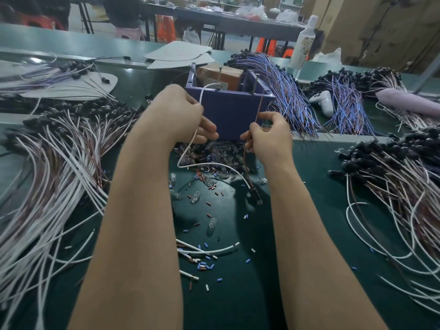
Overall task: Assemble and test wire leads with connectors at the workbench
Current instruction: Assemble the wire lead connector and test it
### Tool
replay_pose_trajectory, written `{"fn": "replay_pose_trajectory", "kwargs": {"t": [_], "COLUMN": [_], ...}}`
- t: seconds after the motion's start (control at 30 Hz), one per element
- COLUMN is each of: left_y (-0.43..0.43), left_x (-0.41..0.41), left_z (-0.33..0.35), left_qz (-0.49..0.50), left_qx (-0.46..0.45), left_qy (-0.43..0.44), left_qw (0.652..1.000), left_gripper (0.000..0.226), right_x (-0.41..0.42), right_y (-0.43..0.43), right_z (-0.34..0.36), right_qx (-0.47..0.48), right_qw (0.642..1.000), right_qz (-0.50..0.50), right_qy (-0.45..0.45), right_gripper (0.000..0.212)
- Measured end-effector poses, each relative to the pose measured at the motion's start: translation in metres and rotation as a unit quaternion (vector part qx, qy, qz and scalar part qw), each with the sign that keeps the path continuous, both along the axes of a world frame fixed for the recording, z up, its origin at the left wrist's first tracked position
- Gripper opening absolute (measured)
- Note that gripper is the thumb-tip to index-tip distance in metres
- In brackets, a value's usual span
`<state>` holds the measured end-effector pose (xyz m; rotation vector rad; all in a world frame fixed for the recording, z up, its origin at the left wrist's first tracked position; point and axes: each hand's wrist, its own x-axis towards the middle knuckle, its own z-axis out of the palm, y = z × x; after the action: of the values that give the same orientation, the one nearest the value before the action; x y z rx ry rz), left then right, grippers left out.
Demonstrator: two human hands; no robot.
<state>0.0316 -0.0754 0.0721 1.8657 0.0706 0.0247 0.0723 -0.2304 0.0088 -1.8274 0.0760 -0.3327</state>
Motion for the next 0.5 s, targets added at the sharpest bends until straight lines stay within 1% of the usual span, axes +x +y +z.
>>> {"fn": "replay_pose_trajectory", "kwargs": {"t": [0.13, 0.23, 0.3, 0.5], "left_y": [-0.003, -0.005, -0.005, -0.004], "left_x": [0.005, 0.007, 0.008, 0.011], "left_z": [-0.007, -0.011, -0.013, -0.014], "left_qz": [0.015, 0.028, 0.033, 0.037], "left_qx": [-0.001, 0.001, 0.001, -0.005], "left_qy": [0.026, 0.025, 0.023, 0.026], "left_qw": [1.000, 0.999, 0.999, 0.999], "left_gripper": [0.014, 0.023, 0.025, 0.015], "right_x": [0.001, 0.002, 0.002, 0.002], "right_y": [0.001, 0.001, 0.001, 0.002], "right_z": [-0.001, -0.002, -0.002, -0.002], "right_qx": [-0.008, -0.014, -0.020, -0.031], "right_qw": [1.000, 1.000, 1.000, 0.999], "right_qz": [0.004, 0.008, 0.009, 0.012], "right_qy": [-0.002, -0.004, -0.005, -0.008], "right_gripper": [0.019, 0.019, 0.019, 0.019]}}
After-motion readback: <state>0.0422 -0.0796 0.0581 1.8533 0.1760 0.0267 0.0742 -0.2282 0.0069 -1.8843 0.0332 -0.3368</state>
